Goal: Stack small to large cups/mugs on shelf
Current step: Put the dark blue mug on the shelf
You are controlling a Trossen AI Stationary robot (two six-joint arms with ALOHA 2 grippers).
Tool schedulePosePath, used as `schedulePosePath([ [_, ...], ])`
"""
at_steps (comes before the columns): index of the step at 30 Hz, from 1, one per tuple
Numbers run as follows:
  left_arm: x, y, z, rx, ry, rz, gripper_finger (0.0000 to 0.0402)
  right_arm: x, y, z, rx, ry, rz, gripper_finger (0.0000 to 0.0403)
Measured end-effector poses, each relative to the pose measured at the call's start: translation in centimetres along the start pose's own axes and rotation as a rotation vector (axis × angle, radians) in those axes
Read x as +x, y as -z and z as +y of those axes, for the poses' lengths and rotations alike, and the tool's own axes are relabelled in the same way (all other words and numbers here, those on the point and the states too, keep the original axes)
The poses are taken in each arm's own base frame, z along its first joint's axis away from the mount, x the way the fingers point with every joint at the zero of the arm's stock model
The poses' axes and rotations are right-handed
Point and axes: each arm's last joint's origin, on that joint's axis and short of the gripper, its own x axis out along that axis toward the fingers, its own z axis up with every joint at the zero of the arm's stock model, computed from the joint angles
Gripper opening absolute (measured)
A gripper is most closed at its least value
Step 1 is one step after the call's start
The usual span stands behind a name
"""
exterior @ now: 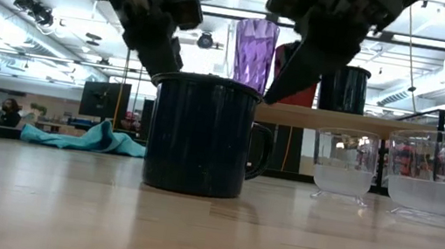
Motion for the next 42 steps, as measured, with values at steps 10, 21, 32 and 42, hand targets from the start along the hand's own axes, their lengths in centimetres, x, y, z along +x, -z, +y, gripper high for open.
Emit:
schedulePosePath([
  [10,-3.6,-0.5,-1.2,0.021,-0.027,-0.080,0.0023,2.5,0.3,-0.2,-0.044,0.023,0.073,0.0193],
  [21,-5.8,-0.8,-1.9,0.040,-0.036,-0.145,0.0017,4.1,0.6,-0.3,-0.141,0.045,0.084,0.0193],
  [32,-5.8,-0.6,-1.9,0.034,-0.037,-0.127,0.0024,4.8,0.7,-0.4,-0.159,0.044,0.083,0.0117],
  [42,-6.4,-0.5,-2.2,0.038,-0.034,-0.130,0.0017,4.4,0.7,-1.1,-0.148,0.054,0.096,0.0053],
])
